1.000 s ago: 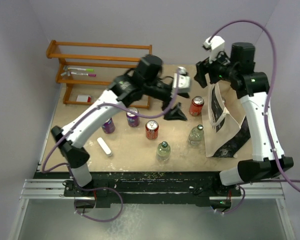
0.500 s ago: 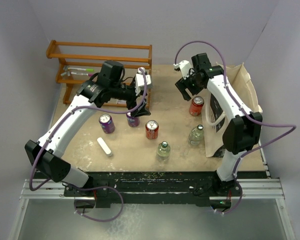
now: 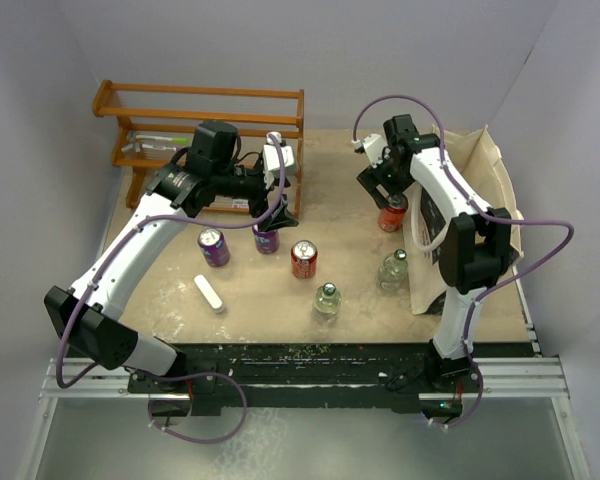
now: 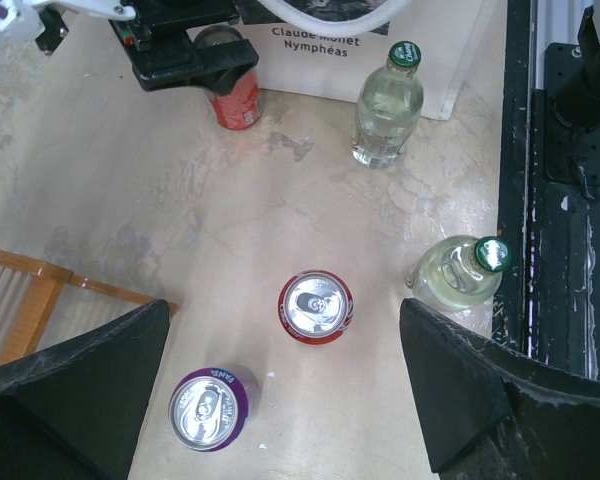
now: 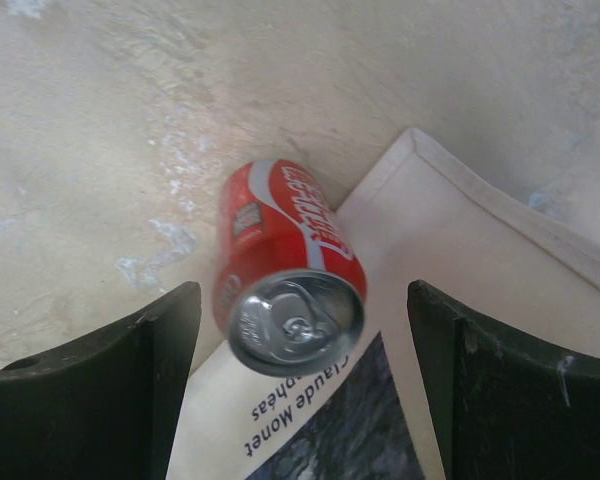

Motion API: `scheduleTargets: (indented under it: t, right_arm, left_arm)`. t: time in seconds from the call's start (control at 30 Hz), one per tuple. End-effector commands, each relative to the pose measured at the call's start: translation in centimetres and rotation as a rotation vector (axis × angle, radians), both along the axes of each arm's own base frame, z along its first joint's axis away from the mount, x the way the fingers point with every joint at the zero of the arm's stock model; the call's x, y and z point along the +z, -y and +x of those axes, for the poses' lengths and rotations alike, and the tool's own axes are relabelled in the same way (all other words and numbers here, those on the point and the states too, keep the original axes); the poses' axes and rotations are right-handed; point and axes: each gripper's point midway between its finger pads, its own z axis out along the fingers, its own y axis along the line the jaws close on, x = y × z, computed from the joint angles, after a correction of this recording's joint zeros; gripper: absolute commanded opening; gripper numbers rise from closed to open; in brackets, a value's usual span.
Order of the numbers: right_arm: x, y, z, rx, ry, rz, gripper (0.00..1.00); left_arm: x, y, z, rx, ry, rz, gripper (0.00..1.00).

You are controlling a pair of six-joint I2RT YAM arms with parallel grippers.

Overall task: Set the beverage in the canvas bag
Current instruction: Pick up the drink from the center of the board.

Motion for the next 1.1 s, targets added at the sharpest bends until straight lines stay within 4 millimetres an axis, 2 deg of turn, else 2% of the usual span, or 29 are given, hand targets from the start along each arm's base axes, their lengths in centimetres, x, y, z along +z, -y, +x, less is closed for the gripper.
scheduleTargets:
  t: [0.0, 0.2, 0.43, 0.67, 1.07]
  right_arm:
    - [0.5, 1.5, -0.3, -0.003, -0.004, -0.009, 0.85]
    - [-0.9, 1.6, -1.1, -0.002, -0.062, 0.049, 0.84]
    - [-2.9, 1.1, -2.7, -0.009, -0.134, 0.105, 0.77]
    - [-3.0, 0.5, -2.8, -0.013, -0.131, 0.148, 0.65]
    - [-2.7, -0.2, -2.0, -0.032, -0.103, 0.187, 0.75]
  left_arm:
    - [2.0, -0.1, -0.2, -0.012, 0.044, -0.058, 0.99]
    - [1.8, -0.4, -0.1, -0.006, 0.036, -0.066, 0.99]
    - [1.9, -0.4, -0.1, -0.006, 0.029, -0.078, 0.99]
    - [2.1, -0.5, -0.2, -0.007, 0.022, -0.092, 0.99]
    - [2.2, -0.7, -0.4, -0.009, 0.02, -0.107, 0.99]
